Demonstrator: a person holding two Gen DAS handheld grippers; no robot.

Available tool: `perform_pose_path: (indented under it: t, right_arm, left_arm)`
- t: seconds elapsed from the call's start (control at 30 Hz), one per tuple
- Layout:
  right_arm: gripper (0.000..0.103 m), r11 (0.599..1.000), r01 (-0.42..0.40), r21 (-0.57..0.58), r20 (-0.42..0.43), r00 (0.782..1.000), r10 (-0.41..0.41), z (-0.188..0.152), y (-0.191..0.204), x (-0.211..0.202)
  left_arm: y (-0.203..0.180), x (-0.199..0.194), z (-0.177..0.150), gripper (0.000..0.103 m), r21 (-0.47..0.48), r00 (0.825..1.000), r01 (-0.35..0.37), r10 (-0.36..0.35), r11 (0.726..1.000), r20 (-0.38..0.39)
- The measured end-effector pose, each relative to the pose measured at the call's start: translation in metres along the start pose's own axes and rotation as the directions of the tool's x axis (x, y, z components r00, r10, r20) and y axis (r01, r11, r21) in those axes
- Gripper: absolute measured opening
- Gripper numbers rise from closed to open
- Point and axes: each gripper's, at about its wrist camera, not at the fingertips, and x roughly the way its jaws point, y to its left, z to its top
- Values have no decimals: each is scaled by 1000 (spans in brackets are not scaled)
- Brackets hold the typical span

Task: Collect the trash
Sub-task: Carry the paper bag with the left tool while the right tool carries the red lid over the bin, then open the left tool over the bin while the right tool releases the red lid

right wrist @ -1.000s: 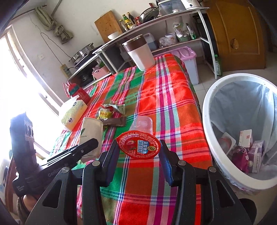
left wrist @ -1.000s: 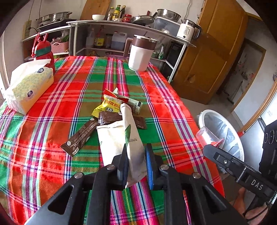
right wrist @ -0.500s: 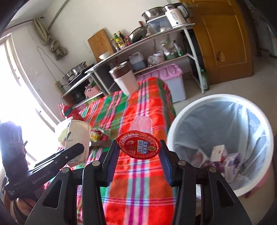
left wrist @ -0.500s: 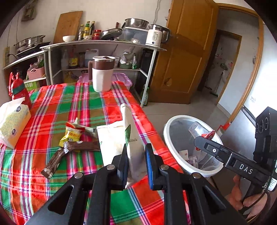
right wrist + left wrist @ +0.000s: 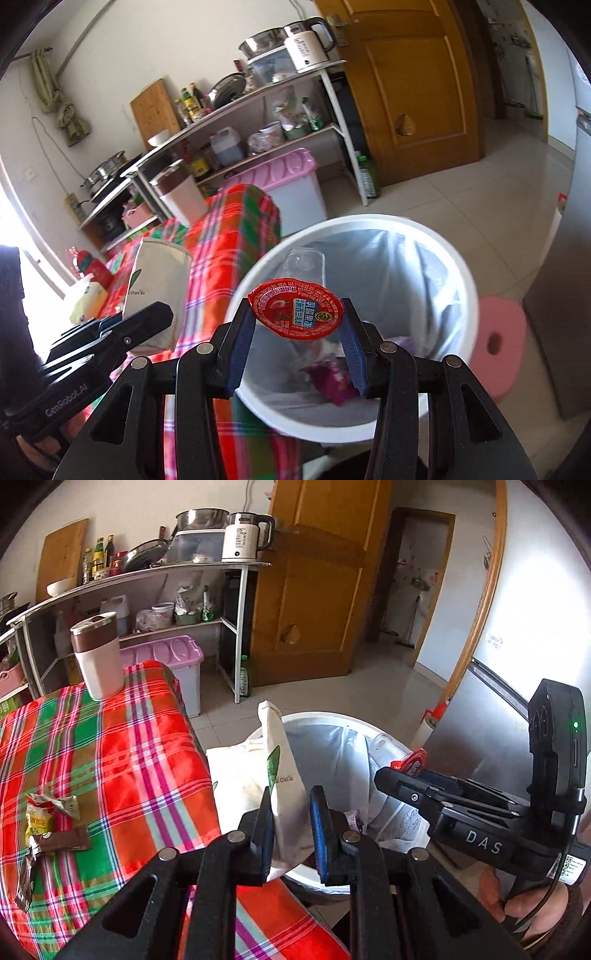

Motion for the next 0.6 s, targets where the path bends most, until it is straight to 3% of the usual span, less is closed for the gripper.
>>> perform_pose_path:
  t: [0.47,0.57,0.6]
  right_arm:
    - [47,992,129,0,-84,988,-129,-6,-32,21]
    - [47,988,152,-8,-89,984,-152,-7,-34,21]
    - [47,988,157,-8,-91,983,-157,-7,-35,21]
  left_arm:
    - [-25,36,2,20,23,997,36,-34,999,-75]
    - [-24,38,2,31,21,996,48,-46,999,-76]
    - [-23,37,2,40,12,996,50,-49,999,-76]
